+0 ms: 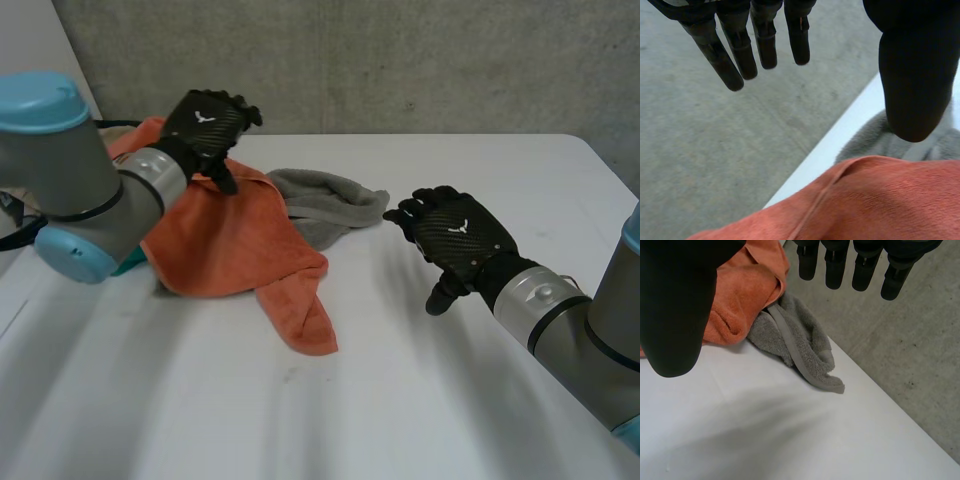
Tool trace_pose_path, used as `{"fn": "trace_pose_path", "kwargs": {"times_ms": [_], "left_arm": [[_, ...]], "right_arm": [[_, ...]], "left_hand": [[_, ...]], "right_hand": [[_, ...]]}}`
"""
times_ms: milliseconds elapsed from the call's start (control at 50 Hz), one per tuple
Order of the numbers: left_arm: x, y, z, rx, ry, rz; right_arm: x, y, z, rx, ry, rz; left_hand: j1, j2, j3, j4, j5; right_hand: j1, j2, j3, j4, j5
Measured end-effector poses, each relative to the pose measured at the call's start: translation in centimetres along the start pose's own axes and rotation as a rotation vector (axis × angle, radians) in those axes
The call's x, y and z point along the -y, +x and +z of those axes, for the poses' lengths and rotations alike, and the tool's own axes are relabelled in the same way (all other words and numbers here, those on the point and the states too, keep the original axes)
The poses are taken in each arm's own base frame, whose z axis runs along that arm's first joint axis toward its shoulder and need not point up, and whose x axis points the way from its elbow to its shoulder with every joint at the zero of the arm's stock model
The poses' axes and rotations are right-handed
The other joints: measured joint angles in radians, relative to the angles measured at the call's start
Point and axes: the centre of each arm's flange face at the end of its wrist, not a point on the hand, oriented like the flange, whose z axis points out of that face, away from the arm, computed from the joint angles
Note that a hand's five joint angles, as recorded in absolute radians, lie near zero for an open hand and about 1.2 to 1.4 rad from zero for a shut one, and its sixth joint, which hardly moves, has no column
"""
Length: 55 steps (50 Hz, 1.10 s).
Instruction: Fold the laundry.
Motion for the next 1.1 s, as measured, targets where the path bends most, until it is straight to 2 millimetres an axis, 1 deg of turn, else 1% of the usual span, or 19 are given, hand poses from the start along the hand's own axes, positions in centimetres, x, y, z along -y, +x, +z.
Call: {"fn": "trace_pose_path", "kwargs": {"times_ms": [100,180,280,340,420,500,520,560,640,700,760,820,900,940,1000,1020,1040,1080,1100], "left_arm": [[-0.3,1.9,0.7,-0.073,-0.071,0.062],[-2.3,4.0,1.6,-0.151,-0.158,0.153],[-5.0,5.8,2.6,-0.204,-0.227,0.259],[-6.4,6.4,3.1,-0.210,-0.249,0.315],[-7.5,6.4,3.7,-0.191,-0.254,0.372],[-7.1,5.8,4.0,-0.147,-0.242,0.395],[-6.0,4.5,4.1,-0.081,-0.224,0.398],[-5.2,3.5,4.2,-0.036,-0.208,0.394],[-1.1,-3.3,4.3,0.235,-0.077,0.339],[0.6,-8.9,3.7,0.412,-0.002,0.307],[1.2,-14.8,2.7,0.583,0.040,0.295],[0.8,-20.0,1.5,0.730,0.041,0.296],[-1.2,-24.6,0.5,0.850,-0.005,0.299],[-2.5,-25.4,0.4,0.861,-0.037,0.295],[-4.3,-25.0,0.9,0.826,-0.080,0.284],[-4.8,-24.6,1.2,0.802,-0.092,0.279],[-5.1,-24.0,1.5,0.776,-0.100,0.275],[-5.1,-22.8,1.9,0.729,-0.103,0.269],[-4.8,-21.8,2.2,0.694,-0.100,0.265]], "right_arm": [[-0.3,0.0,0.0,-0.001,-0.014,0.003],[-0.8,-0.2,0.1,0.005,-0.028,0.006],[-1.3,-0.3,0.2,0.012,-0.043,0.009],[-1.5,-0.4,0.2,0.015,-0.049,0.009],[-1.7,-0.5,0.3,0.017,-0.054,0.005],[-1.9,-0.5,0.3,0.018,-0.057,-0.002],[-2.0,-0.5,0.4,0.018,-0.059,-0.010],[-2.0,-0.5,0.4,0.018,-0.061,-0.014],[-2.2,-0.6,0.5,0.021,-0.065,-0.028],[-2.3,-0.7,0.6,0.024,-0.067,-0.032],[-2.4,-0.8,0.6,0.029,-0.070,-0.033],[-2.4,-1.0,0.7,0.036,-0.073,-0.032],[-2.5,-1.3,0.7,0.045,-0.074,-0.033],[-2.5,-1.4,0.8,0.050,-0.074,-0.033],[-2.5,-1.6,0.8,0.055,-0.074,-0.034],[-2.4,-1.7,0.8,0.056,-0.074,-0.034],[-2.4,-1.7,0.8,0.058,-0.074,-0.034],[-2.4,-1.8,0.8,0.059,-0.074,-0.034],[-2.4,-1.8,0.8,0.060,-0.074,-0.033]], "left_hand": [[0.105,0.109,0.113,0.107,0.106],[0.243,0.239,0.242,0.239,0.234],[0.260,0.268,0.271,0.267,0.260],[0.359,0.353,0.356,0.351,0.345],[0.737,0.773,0.764,0.773,0.749],[0.737,0.809,0.799,0.810,0.765],[0.737,0.821,0.811,0.822,0.765],[0.737,0.821,0.811,0.822,0.765],[0.737,0.821,0.816,0.823,0.765],[0.737,0.825,0.816,0.823,0.765],[0.737,0.825,0.816,0.823,0.765],[0.737,0.825,0.816,0.823,0.765],[0.737,0.825,0.816,0.823,0.765],[0.737,0.825,0.816,0.823,0.765],[0.679,0.753,0.764,0.768,0.717],[0.296,0.411,0.409,0.430,0.383],[0.117,0.258,0.259,0.277,0.231],[-0.156,-0.042,-0.026,-0.038,-0.057],[-0.189,-0.110,-0.098,-0.112,-0.115]], "right_hand": [[0.000,0.000,0.000,0.000,0.000],[0.000,0.000,0.000,0.000,0.000],[0.000,0.000,0.000,0.000,0.000],[0.000,0.000,0.000,0.000,0.000],[0.000,0.000,0.000,0.000,0.000],[0.000,0.000,0.000,0.000,0.000],[0.000,0.000,0.000,0.000,0.000],[0.000,0.000,0.000,0.000,-0.001],[0.000,0.000,0.000,0.000,0.000],[0.000,0.000,0.000,0.000,0.000],[0.000,0.000,0.000,0.000,0.000],[0.000,0.000,0.000,0.000,0.000],[0.000,0.000,0.000,0.000,0.000],[0.000,0.000,0.000,0.000,0.000],[0.000,0.000,0.000,0.000,0.000],[0.000,0.000,0.000,0.000,0.000],[0.000,0.000,0.000,0.000,0.000],[0.000,0.000,0.000,0.000,0.000],[0.000,0.000,0.000,0.000,0.000]]}}
